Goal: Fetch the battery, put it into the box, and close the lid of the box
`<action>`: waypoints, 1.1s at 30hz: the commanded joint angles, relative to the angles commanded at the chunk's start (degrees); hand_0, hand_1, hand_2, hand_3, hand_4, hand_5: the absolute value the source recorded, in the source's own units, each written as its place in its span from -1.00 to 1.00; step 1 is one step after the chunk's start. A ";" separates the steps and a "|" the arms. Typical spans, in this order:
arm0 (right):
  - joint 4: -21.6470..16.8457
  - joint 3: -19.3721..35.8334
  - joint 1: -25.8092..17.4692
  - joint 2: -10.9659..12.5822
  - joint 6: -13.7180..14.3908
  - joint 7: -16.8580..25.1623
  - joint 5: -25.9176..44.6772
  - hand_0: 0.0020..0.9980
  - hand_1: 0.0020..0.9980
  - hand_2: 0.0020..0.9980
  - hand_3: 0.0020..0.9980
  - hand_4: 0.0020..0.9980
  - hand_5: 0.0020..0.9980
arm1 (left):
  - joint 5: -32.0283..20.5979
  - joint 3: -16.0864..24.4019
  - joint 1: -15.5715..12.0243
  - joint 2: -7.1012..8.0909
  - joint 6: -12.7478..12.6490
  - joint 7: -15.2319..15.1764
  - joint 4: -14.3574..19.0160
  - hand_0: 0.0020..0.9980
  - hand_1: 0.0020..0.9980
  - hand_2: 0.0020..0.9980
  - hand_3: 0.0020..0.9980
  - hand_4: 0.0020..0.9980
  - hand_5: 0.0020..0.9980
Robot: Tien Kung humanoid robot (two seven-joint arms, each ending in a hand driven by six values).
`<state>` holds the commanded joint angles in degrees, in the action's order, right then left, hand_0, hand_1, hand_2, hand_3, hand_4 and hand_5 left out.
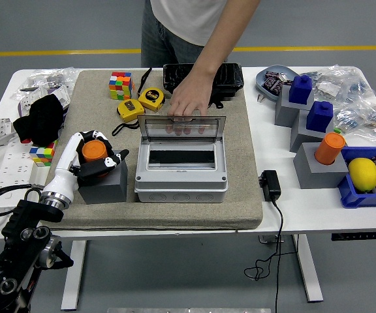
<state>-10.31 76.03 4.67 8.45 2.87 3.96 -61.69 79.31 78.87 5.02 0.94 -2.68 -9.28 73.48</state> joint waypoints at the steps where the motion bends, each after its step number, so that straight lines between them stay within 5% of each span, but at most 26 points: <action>1: 0.00 0.05 0.00 0.00 0.01 0.01 -0.01 0.76 0.68 0.57 0.66 1.00 1.00 | -0.05 -0.01 0.07 0.02 -0.16 -0.08 0.02 -0.82 -0.72 -0.69 -0.66 0.63 -1.00; 18: 0.00 0.25 0.14 -0.06 -0.03 -0.01 -0.10 0.76 0.68 0.57 0.66 1.00 1.00 | -0.96 0.04 1.03 0.22 -2.01 -0.97 0.55 -0.83 -0.75 -0.72 -0.67 0.75 -1.00; 19: 0.00 0.25 0.14 -0.06 -0.04 -0.01 -0.10 0.76 0.68 0.57 0.66 1.00 1.00 | -1.23 -0.08 1.12 0.27 -2.25 -1.19 0.50 -0.84 -0.79 -0.74 -0.70 0.96 -1.00; 33: 0.00 0.23 0.24 0.02 -0.10 0.01 -0.06 0.76 0.69 0.57 0.66 1.00 1.00 | 1.62 -0.82 2.54 1.30 -5.81 -1.54 2.64 -0.87 -0.85 -0.78 -0.75 1.00 -1.00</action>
<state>-10.31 76.26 4.91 8.47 2.77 3.96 -61.75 80.93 78.05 7.57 2.23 -8.49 -10.81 76.11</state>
